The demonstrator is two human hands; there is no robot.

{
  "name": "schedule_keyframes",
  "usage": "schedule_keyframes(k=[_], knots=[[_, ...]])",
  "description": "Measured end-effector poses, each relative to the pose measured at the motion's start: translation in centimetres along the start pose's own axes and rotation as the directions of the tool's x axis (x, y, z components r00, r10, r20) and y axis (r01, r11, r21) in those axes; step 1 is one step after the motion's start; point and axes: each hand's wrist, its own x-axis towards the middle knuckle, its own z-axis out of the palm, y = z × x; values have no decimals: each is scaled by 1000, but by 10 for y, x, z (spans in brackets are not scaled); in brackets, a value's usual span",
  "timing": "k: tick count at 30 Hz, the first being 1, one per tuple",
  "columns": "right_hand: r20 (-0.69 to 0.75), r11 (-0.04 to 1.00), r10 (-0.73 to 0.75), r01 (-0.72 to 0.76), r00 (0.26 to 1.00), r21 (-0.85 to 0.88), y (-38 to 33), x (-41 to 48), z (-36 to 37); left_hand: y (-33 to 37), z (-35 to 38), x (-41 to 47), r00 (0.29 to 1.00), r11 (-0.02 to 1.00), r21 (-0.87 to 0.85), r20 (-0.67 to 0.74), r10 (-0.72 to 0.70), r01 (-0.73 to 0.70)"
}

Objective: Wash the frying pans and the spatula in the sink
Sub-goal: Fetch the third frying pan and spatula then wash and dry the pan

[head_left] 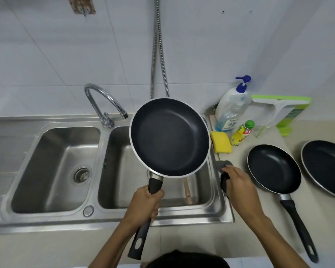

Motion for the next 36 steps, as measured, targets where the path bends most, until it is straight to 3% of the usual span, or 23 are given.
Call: schedule_keyframes(k=[2,5,11,13,15,18,22,23,24,28,32,36], knots=[[25,991,50,-47,998,-121,33,-16,30,-5,0,0,1000,1000,-16,1,-7,7],[147,965,30,9,989,-260,67,-48,75,-8,3,-4,1000,1000,-24,5,0,0],[152,969,118,-80,981,-235,40,-32,54,-3,16,-15,999,998,26,19,48,-48],[140,993,53,-38,989,-109,9,-34,35,2,26,-17,995,992,87,-15,97,-95],[197,972,55,-98,979,212,-30,-43,11,5,41,-19,987,986,101,-75,140,-132],[430,744,32,-309,902,592,-83,-60,-26,6,68,-20,972,979,74,-122,200,-192],[687,311,38,-662,725,682,-112,-74,-50,0,103,-15,955,978,26,-212,210,-209],[721,232,43,-709,691,666,-112,-76,-52,-3,110,-12,955,981,8,-228,190,-193],[729,217,44,-719,683,660,-109,-78,-53,-6,116,-10,956,984,-9,-239,172,-179],[691,412,26,-638,722,651,-86,-91,-37,-17,139,-16,967,989,-65,-224,119,-136],[578,590,34,-483,815,646,-72,-114,-14,-33,147,-26,983,990,-95,-157,92,-107],[516,697,30,-388,856,603,-64,-136,-3,-50,133,-27,1000,994,-111,0,0,0]])
